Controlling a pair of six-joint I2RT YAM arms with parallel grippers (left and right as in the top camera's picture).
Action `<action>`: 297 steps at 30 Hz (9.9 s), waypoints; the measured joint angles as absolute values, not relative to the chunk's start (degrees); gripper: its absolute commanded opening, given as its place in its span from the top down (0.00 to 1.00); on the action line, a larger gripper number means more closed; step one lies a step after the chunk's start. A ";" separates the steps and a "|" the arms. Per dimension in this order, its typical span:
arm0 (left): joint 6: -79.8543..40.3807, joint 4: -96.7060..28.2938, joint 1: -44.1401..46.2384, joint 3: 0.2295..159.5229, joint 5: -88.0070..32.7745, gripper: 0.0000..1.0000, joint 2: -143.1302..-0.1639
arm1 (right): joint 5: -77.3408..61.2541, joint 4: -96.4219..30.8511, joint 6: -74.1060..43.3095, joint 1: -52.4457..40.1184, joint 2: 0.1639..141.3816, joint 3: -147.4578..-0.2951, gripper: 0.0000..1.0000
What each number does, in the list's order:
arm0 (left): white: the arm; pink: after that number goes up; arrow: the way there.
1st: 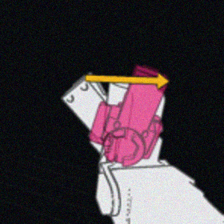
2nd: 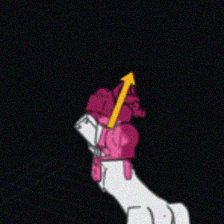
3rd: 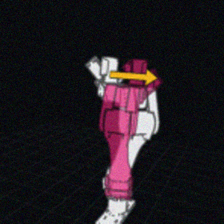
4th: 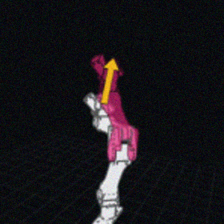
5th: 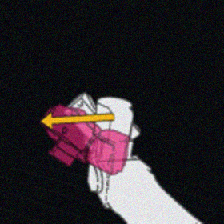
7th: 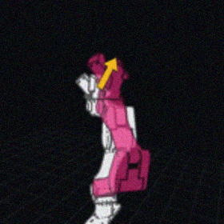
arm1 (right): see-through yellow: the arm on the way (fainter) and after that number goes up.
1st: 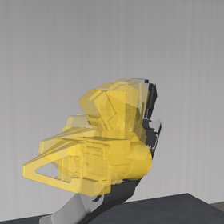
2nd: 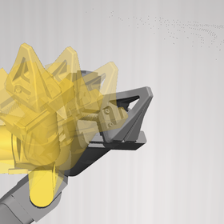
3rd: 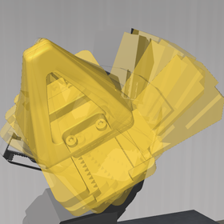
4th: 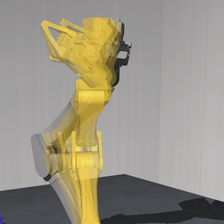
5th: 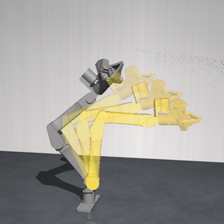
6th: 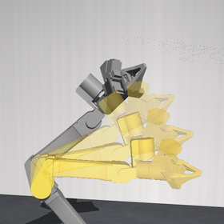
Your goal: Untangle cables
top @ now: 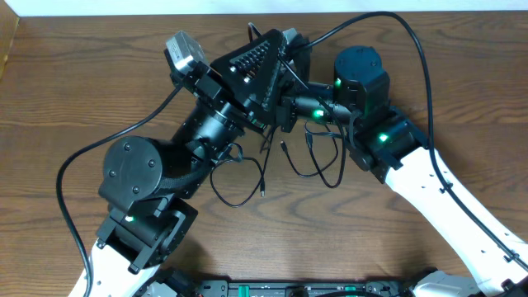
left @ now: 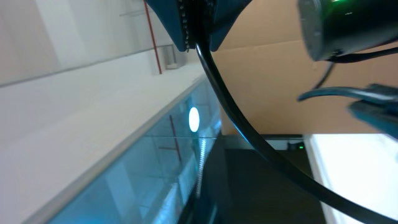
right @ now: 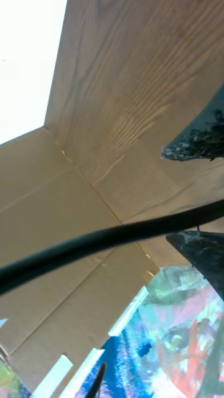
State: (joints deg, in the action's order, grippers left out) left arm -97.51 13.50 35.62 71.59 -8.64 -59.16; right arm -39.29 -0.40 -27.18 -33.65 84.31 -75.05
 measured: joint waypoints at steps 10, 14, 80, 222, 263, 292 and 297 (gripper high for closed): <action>-97.54 12.16 34.92 71.59 -8.40 0.93 -59.27 | -39.38 -1.06 -27.64 -32.10 84.31 -75.05 0.99; -97.54 12.05 34.92 71.59 -8.40 0.91 -59.27 | -39.40 -1.02 -27.62 -32.10 84.31 -75.05 0.99; -67.22 -63.22 32.67 71.81 2.07 0.28 -69.63 | 45.19 -23.57 -25.06 33.26 83.31 -74.63 0.99; -67.22 -64.01 32.67 71.81 2.07 0.28 -69.65 | 1.56 -42.11 -22.76 71.11 117.75 -79.92 0.22; -67.22 -64.01 32.67 71.81 1.98 0.28 -69.65 | -20.05 -34.65 -44.10 41.39 100.12 -76.12 0.99; -67.22 -63.90 32.67 71.81 1.87 0.28 -69.65 | -13.02 -16.36 -28.95 18.79 114.28 -76.62 0.03; -67.22 -63.90 32.67 71.81 1.87 0.28 -69.65 | -13.52 -18.63 -28.45 19.94 108.81 -82.48 0.01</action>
